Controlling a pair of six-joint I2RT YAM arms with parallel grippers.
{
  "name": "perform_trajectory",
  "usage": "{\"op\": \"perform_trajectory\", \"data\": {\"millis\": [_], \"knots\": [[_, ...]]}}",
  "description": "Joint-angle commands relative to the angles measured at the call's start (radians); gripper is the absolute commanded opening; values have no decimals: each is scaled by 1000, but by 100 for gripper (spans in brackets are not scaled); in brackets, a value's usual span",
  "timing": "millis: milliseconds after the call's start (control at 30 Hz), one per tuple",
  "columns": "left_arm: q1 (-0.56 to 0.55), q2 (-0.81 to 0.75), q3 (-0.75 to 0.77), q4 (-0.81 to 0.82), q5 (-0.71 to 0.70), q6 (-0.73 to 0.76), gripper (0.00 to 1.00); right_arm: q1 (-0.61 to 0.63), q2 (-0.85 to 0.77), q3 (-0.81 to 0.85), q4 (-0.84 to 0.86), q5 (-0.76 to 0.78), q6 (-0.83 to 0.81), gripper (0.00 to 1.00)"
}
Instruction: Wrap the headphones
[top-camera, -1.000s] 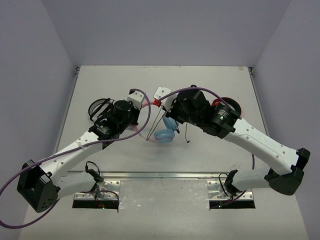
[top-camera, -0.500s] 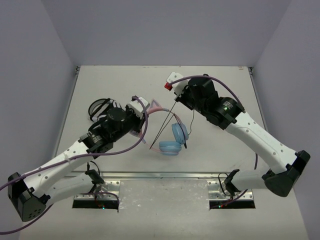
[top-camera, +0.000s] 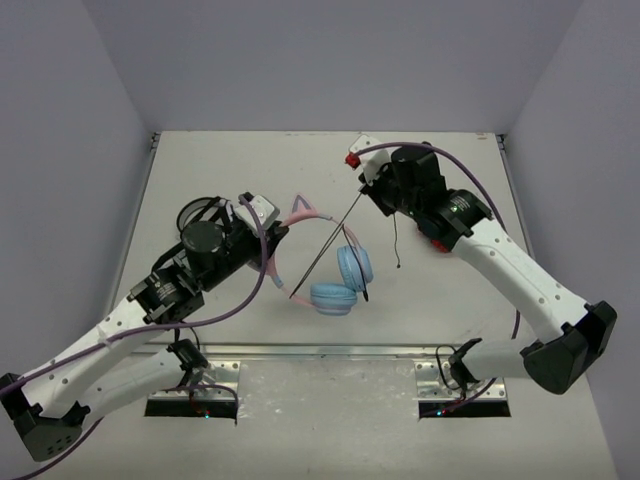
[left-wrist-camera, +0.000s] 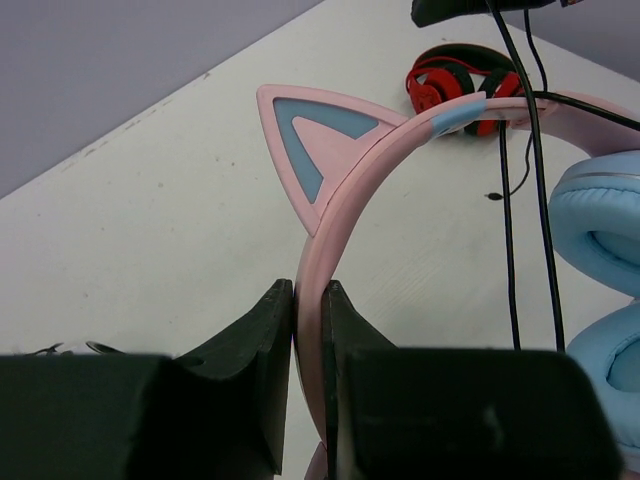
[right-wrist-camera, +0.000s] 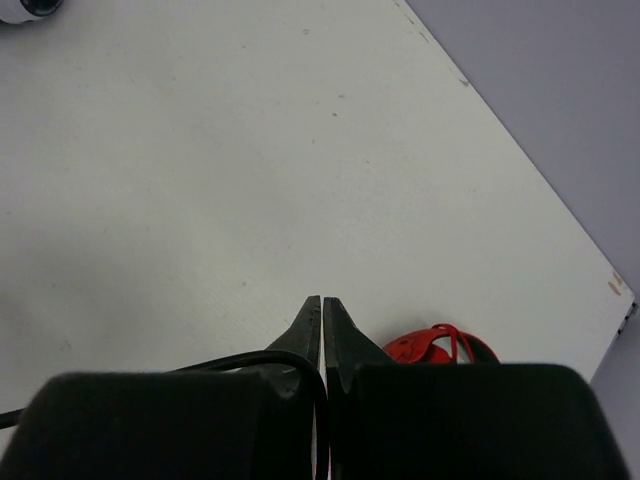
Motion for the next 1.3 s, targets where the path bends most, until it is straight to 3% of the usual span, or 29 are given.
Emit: {"op": "perform_trajectory", "data": {"millis": [0, 133, 300, 567, 933, 1133, 1267], "knots": [[-13, -46, 60, 19, 74, -32, 0, -23, 8, -7, 108, -21, 53, 1], [-13, -46, 117, 33, 70, -69, 0, -23, -10, -74, 172, -133, 129, 3], [-13, -17, 258, 34, -113, -178, 0, -25, -90, -201, 309, -327, 243, 15], [-13, 43, 428, 10, -153, -259, 0, -23, -136, -382, 629, -566, 514, 9], [-13, 140, 678, -73, -323, -287, 0, -23, -78, -520, 861, -623, 697, 2], [-13, 172, 735, -88, -346, -286, 0, -22, -73, -568, 901, -625, 728, 15], [-11, 172, 732, -92, -341, -286, 0, -22, -76, -576, 893, -618, 722, 18]]}}
